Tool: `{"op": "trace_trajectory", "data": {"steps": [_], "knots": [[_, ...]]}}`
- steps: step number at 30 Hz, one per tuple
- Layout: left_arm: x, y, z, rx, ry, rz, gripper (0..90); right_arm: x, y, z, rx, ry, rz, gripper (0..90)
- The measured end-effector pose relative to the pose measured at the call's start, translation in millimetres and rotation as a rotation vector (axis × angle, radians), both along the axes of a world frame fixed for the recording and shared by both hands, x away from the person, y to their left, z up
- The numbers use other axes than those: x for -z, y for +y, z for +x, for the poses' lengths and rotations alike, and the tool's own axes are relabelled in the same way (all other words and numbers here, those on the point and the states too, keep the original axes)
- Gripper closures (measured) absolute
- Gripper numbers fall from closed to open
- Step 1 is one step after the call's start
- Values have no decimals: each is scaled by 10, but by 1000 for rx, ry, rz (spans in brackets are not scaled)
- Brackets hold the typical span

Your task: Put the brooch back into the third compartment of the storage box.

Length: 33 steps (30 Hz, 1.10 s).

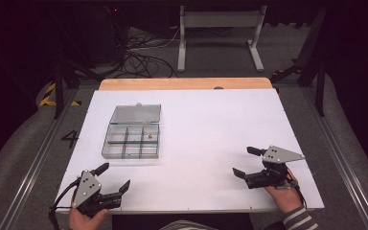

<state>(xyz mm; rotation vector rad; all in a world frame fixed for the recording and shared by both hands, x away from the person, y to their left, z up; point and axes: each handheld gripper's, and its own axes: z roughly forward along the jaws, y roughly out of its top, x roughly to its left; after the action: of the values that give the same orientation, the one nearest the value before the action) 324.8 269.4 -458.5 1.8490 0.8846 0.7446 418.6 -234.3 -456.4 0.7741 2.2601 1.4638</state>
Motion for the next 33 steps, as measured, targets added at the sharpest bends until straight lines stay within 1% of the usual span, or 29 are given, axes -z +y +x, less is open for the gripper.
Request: {"op": "trace_trajectory", "data": {"steps": [3, 6, 10, 12, 14, 17, 20, 24, 25, 27, 31, 33], "knots": [[0, -5, -6, -1, 0, -3, 133, 63, -25, -3, 0, 3, -13, 45], [-3, 2, -10, -2, -4, 2, 133, 120, -40, -10, -7, 18, -7, 35], [-1, 1, -9, 0, -1, -4, 133, 163, -37, -51, -17, -3, -36, 34], [-4, 2, -9, 4, -4, 5, 133, 181, -39, -58, -13, -15, -29, 34], [-8, 2, -15, 7, -5, 6, 133, 197, -42, -44, -12, 4, -10, 34], [-8, 1, -20, 4, -7, -2, 133, 205, -47, -41, -9, 8, -4, 34], [-8, 4, -10, 6, -7, 4, 133, 216, -60, -36, -6, 10, -2, 34], [-8, 4, -11, 6, -8, 5, 133, 230, -71, -22, 0, 14, -7, 35], [-7, 4, -13, 5, -6, -1, 133, 230, -71, -23, 1, 14, -8, 35], [-7, 8, -12, 5, -8, -1, 133, 225, -70, -27, -1, 10, -14, 38], [-5, 7, -12, 2, -4, -3, 133, 214, -63, -26, -10, 37, -33, 47], [-4, 4, -10, 1, -4, -2, 133, 217, -63, -22, -10, 41, -35, 47]]}}
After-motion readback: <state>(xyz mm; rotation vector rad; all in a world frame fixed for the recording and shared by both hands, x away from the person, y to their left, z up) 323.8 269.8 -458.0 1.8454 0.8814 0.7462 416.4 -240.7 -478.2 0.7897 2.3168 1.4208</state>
